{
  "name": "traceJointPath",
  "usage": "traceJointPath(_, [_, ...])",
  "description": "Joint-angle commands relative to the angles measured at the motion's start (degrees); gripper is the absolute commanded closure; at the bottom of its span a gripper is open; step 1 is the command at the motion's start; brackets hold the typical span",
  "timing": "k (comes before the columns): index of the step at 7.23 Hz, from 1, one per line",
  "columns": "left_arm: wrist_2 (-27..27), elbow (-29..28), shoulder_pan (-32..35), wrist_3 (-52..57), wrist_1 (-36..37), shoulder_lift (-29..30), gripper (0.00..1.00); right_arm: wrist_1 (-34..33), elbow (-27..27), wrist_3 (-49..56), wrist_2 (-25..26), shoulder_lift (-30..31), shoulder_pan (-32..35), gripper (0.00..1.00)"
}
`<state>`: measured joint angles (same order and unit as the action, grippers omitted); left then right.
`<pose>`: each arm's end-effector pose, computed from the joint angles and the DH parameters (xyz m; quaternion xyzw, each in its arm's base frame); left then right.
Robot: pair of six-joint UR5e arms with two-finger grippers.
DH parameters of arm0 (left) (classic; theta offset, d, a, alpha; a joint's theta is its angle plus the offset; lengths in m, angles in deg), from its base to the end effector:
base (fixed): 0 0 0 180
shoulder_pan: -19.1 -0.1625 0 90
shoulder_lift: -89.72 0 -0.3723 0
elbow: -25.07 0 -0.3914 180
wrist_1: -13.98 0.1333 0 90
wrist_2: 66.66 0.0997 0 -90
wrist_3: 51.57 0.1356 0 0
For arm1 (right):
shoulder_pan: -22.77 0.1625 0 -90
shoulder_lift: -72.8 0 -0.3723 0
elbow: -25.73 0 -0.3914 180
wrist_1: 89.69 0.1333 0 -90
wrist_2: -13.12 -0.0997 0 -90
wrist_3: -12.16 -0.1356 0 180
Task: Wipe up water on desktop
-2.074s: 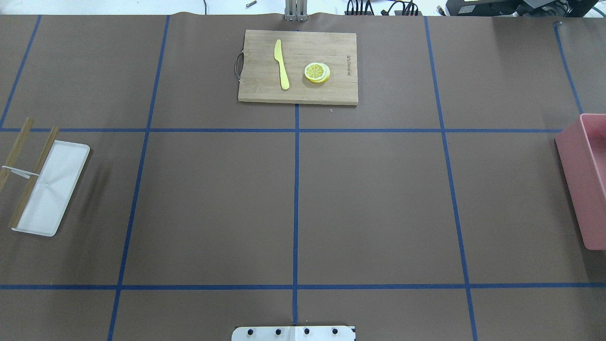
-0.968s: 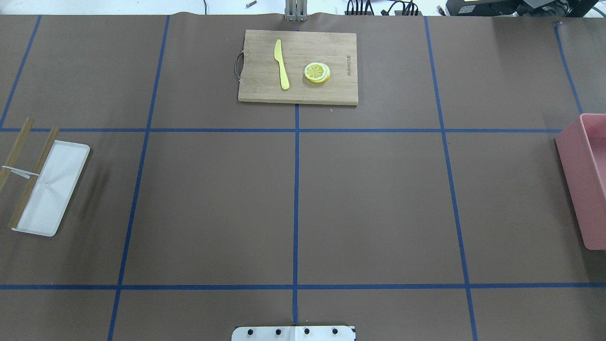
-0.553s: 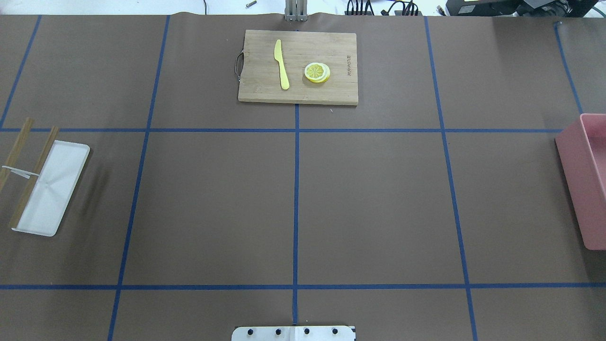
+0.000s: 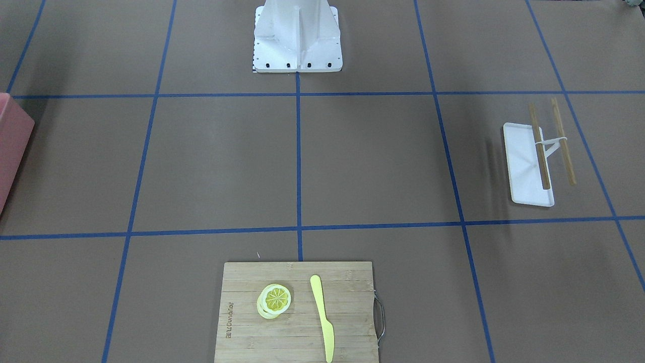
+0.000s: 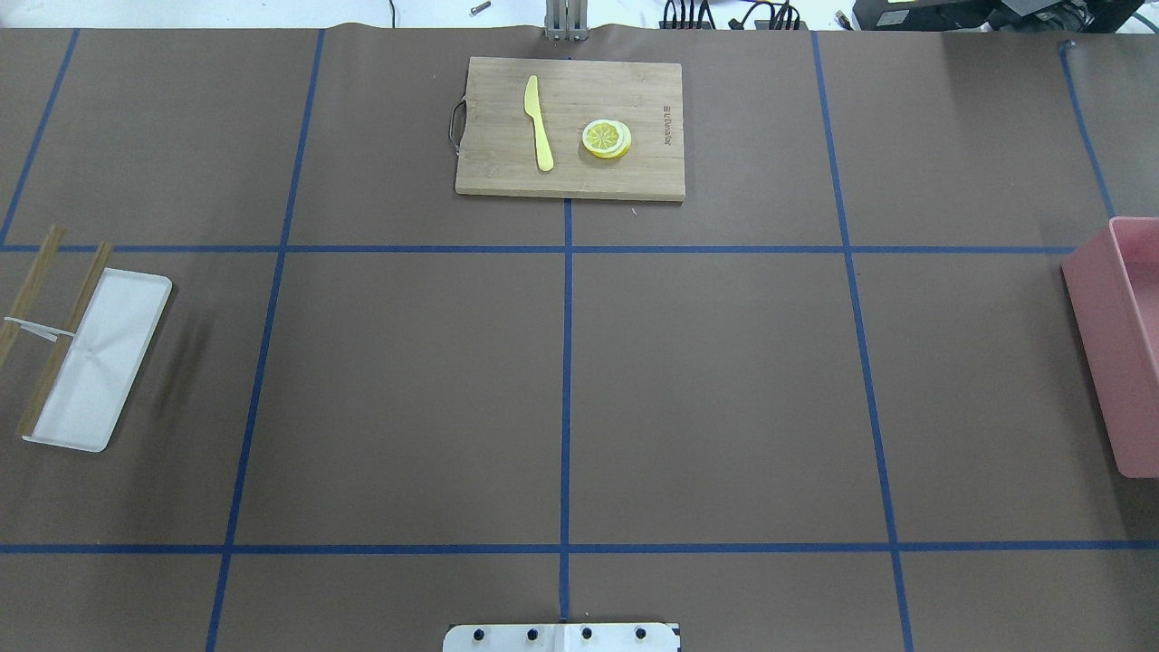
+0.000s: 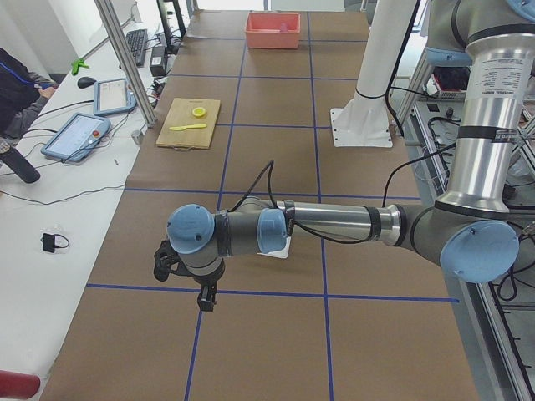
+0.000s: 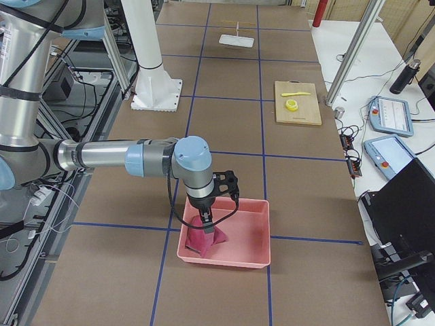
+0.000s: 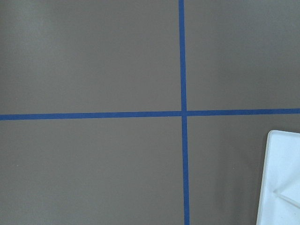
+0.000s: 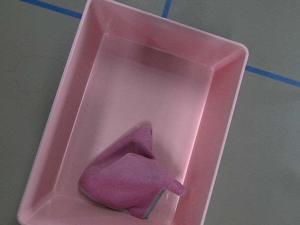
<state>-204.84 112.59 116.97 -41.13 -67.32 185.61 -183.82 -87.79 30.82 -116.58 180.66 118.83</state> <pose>-0.1031 -0.5105 0.6088 0.0233 0.4092 0.0016 0.9121 0.0863 -0.3707 0.5799 0.0849 -0.3290 -0.1077 0.9343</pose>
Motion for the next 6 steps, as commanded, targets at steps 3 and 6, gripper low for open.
traceJointPath(3, [0.01, 0.99, 0.04, 0.11, -2.79, -2.81, 0.02, -3.76, -1.01, -9.13, -3.1, -1.86, 0.0, 0.0])
traceJointPath(6, [0.19, 0.55, -0.05, -0.15, -2.99, -4.57, 0.02, -5.1, -0.39, -19.16, -2.32, -2.13, -4.3, 0.0])
